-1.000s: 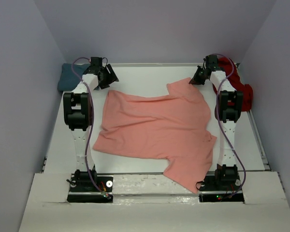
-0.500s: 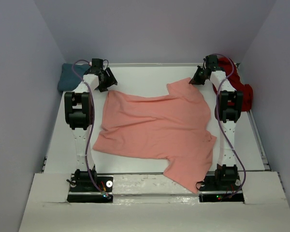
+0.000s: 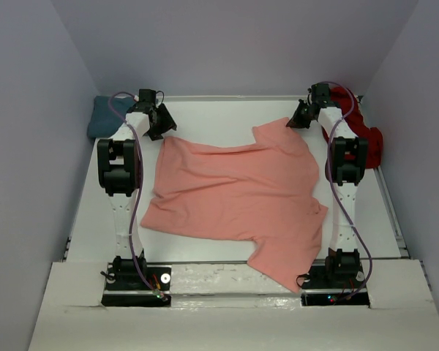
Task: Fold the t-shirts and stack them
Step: Flatten the tshirt out
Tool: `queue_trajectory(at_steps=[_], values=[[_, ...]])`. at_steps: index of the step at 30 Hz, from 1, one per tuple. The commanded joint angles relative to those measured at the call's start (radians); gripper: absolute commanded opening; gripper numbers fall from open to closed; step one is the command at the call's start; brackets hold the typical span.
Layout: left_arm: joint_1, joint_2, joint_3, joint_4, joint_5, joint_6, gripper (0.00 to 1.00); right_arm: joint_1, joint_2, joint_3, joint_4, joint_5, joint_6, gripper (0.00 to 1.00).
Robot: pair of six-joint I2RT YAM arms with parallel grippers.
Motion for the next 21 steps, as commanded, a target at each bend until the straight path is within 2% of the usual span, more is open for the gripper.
queue_trajectory(at_steps=[1, 17, 21], values=[[-0.002, -0.017, 0.004, -0.01, 0.016, -0.013, 0.71, -0.006, 0.023, 0.021, -0.049, 0.011, -0.016, 0.0], [-0.005, 0.024, -0.01, -0.045, 0.032, -0.03, 0.63, -0.006, 0.025, 0.025, -0.049, 0.011, -0.013, 0.0], [-0.004, 0.029, -0.009, -0.063, 0.021, -0.035, 0.56, -0.006, 0.026, 0.025, -0.049, 0.009, -0.011, 0.0]])
